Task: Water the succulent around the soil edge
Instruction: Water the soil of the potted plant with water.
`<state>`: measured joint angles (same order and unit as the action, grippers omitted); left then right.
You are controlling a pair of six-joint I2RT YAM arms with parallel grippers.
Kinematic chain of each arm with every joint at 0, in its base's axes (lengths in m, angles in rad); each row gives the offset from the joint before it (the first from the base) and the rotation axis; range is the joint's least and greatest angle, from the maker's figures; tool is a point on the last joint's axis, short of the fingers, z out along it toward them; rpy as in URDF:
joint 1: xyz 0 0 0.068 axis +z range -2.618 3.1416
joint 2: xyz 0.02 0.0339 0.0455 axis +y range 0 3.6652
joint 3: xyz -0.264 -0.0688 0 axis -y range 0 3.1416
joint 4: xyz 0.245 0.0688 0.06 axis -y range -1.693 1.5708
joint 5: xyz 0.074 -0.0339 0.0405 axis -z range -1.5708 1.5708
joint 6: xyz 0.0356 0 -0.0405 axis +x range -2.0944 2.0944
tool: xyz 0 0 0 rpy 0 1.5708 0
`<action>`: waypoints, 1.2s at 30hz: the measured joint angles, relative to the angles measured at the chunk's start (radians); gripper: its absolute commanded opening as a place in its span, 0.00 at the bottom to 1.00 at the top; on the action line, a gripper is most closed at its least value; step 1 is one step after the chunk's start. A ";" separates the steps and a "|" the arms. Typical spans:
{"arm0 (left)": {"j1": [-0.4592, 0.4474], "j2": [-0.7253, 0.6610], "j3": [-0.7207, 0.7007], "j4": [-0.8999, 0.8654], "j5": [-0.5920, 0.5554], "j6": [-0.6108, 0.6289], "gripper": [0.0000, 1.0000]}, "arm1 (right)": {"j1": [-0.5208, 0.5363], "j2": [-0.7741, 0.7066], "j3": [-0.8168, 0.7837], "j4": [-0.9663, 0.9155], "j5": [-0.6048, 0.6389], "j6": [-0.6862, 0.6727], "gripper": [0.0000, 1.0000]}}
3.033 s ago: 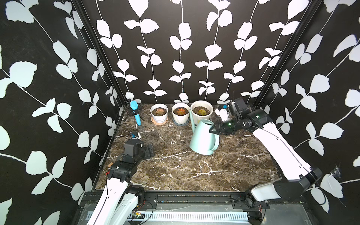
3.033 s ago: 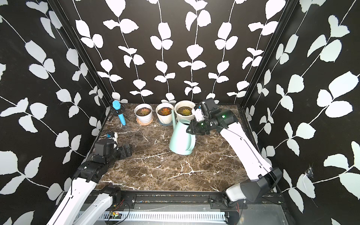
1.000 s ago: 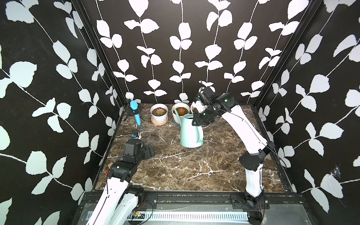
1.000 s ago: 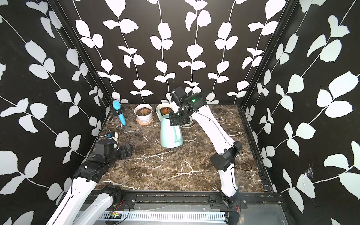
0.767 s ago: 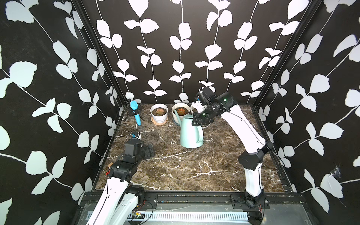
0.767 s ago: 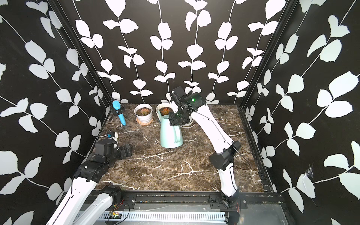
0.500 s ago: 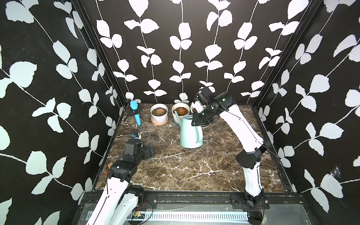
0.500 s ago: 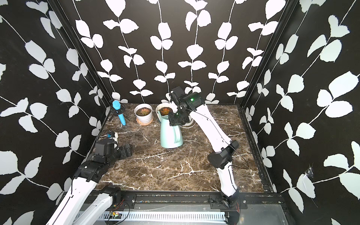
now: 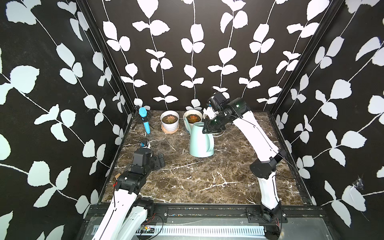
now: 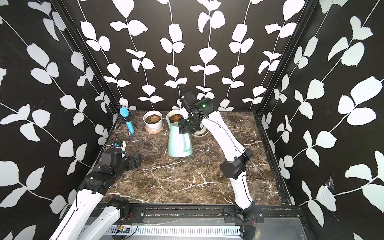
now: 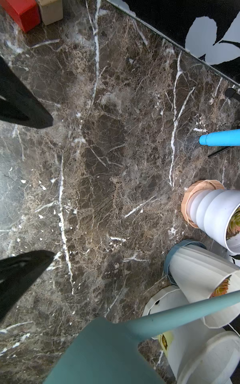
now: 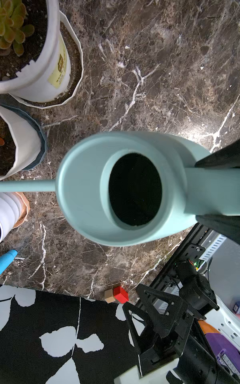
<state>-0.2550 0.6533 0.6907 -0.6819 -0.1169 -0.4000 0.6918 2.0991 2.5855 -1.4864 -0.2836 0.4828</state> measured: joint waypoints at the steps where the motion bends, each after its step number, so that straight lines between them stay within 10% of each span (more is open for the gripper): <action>1: 0.000 0.000 0.000 0.000 0.000 0.000 0.93 | -0.001 0.002 0.001 0.000 -0.002 0.002 0.00; 36: 0.000 -0.003 0.000 0.000 0.000 0.000 0.93 | -0.066 0.027 0.002 0.107 -0.129 0.133 0.00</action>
<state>-0.2550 0.6502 0.6907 -0.6819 -0.1169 -0.4000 0.6258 2.1258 2.5877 -1.3796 -0.4126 0.6159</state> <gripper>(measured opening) 0.931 0.294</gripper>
